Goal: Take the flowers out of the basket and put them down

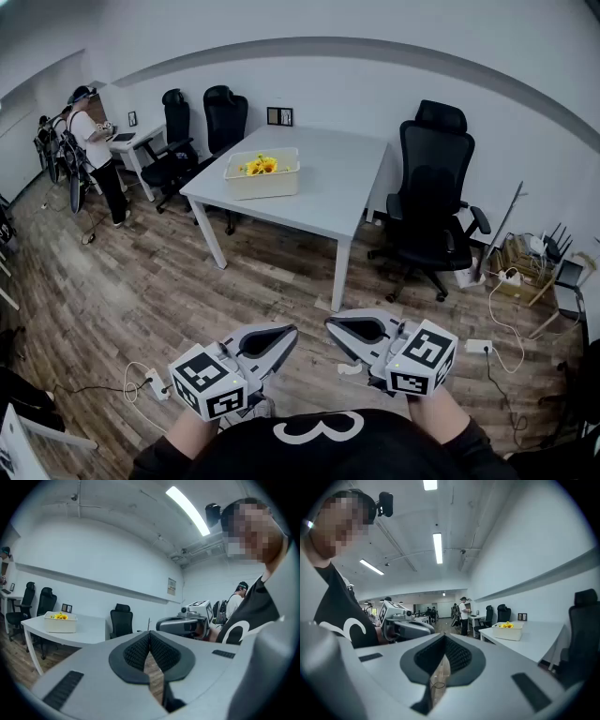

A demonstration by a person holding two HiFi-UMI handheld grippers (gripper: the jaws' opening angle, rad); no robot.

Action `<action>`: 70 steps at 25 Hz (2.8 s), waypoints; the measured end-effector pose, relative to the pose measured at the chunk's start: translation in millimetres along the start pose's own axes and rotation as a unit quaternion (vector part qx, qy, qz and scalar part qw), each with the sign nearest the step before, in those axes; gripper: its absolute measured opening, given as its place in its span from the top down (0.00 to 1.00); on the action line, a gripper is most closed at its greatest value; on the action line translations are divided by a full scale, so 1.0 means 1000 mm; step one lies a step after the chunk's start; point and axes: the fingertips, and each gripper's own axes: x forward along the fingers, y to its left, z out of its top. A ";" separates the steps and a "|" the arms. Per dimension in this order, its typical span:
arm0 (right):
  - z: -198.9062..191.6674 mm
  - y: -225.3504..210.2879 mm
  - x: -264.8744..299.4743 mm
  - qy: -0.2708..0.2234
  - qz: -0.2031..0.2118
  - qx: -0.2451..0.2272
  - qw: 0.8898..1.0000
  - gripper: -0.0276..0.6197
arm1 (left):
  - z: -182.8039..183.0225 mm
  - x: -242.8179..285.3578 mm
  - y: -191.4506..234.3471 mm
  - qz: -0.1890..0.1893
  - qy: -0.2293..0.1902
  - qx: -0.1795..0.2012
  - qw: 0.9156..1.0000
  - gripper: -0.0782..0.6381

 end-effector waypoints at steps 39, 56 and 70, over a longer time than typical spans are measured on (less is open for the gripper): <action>-0.017 -0.206 0.206 0.034 0.007 0.090 0.995 0.95 | -0.006 0.074 0.282 -0.023 0.053 -0.079 0.995 0.87; 0.008 -0.344 0.356 0.058 0.005 0.101 0.993 0.95 | 0.033 0.116 0.491 -0.028 0.045 -0.125 0.991 0.87; -0.007 -0.446 0.370 0.088 -0.001 0.106 0.990 0.94 | 0.035 0.170 0.561 -0.010 0.057 -0.135 0.989 0.87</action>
